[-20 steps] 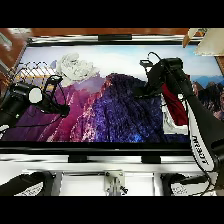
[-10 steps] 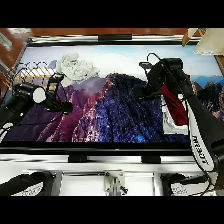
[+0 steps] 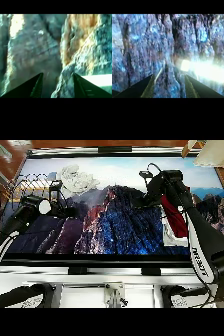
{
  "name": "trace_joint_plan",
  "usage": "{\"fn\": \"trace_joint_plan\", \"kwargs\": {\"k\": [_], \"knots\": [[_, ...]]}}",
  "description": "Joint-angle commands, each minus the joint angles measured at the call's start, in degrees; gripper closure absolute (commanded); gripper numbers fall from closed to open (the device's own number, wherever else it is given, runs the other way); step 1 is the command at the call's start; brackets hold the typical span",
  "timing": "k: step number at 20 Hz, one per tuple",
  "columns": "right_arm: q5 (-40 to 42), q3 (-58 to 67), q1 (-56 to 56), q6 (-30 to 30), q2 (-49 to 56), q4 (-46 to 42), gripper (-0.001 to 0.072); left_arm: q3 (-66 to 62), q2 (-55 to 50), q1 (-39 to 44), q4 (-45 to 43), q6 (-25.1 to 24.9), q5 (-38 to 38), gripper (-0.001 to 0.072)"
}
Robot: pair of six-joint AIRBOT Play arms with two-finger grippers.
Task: Fold the shirts.
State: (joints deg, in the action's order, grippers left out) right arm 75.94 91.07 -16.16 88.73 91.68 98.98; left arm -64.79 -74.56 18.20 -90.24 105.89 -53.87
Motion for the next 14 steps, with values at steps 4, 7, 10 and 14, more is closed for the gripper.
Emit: {"fn": "trace_joint_plan", "kwargs": {"k": [4, 7, 10, 14], "knots": [[-1.01, 0.0, -0.02, -0.2, 0.02, 1.31, 0.0203, -14.34, -9.33, -4.44, 1.36, -2.75, 7.74, -0.0002], [-0.98, 0.0, -0.04, -0.52, 0.02, 3.76, 0.0203, -32.33, -21.07, -9.14, 1.38, -2.73, 5.27, -0.0002], [-0.96, 0.0, -0.04, -1.01, 0.02, 6.19, 0.0203, -44.17, -31.74, -11.23, 1.84, -2.75, 4.76, -0.0002], [-1.01, -0.02, -0.09, -2.58, 0.02, 8.11, 0.0203, -46.84, -40.0, -11.5, 5.57, -2.71, 10.29, -0.0002]]}}
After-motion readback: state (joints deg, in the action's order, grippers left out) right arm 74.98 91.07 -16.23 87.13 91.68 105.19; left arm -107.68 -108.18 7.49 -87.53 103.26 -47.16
